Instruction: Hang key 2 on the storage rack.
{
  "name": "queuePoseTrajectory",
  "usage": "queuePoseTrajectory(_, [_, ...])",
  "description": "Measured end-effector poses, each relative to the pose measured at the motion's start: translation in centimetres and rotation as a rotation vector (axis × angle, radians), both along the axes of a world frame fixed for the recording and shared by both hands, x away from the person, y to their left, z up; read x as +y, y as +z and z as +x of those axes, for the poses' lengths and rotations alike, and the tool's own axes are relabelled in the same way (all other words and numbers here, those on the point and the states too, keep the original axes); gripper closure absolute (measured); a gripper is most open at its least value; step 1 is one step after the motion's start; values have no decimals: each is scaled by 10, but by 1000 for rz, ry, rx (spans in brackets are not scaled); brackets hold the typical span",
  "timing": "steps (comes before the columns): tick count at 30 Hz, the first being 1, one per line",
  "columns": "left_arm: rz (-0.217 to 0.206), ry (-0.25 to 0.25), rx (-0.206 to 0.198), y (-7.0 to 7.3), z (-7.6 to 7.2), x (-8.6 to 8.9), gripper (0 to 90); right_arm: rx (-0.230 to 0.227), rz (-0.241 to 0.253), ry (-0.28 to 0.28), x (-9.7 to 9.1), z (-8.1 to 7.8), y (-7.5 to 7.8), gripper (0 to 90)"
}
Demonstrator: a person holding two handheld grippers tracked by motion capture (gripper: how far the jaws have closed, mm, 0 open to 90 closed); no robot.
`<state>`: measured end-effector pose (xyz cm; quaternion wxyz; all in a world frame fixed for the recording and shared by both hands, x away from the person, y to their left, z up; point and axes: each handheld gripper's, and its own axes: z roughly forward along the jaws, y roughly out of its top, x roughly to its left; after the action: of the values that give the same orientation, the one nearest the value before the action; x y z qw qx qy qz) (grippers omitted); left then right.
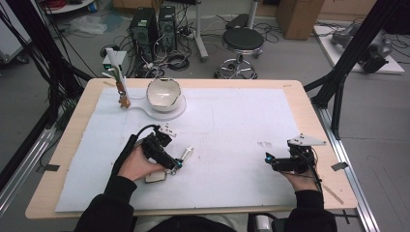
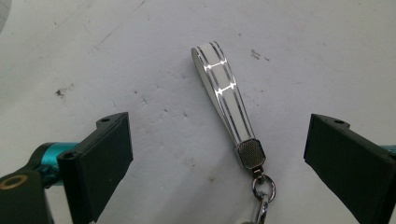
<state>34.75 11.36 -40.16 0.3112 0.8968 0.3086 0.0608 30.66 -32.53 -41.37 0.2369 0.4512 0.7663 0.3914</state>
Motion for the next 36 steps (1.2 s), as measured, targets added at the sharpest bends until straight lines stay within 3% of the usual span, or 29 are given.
queuePoseTrajectory(7, [-18, -6, 59, -3, 4, -6, 164, 14, 2, -11, -2, 0, 0, 7])
queuePoseTrajectory(17, [-11, -7, 96, -10, 10, -17, 278, 13, 1, -13, -2, 0, 0, 7])
queuePoseTrajectory(25, [33, 6, 69, -13, 11, -29, 431, 16, 12, -28, -5, -1, 1, 7])
queuePoseTrajectory(30, [34, 31, 75, -14, 15, -36, 460, 26, 7, -27, -4, -1, 1, 7])
queuePoseTrajectory(36, [45, 110, 96, -18, 23, -36, 502, 22, -3, -29, -3, -1, 1, 7])
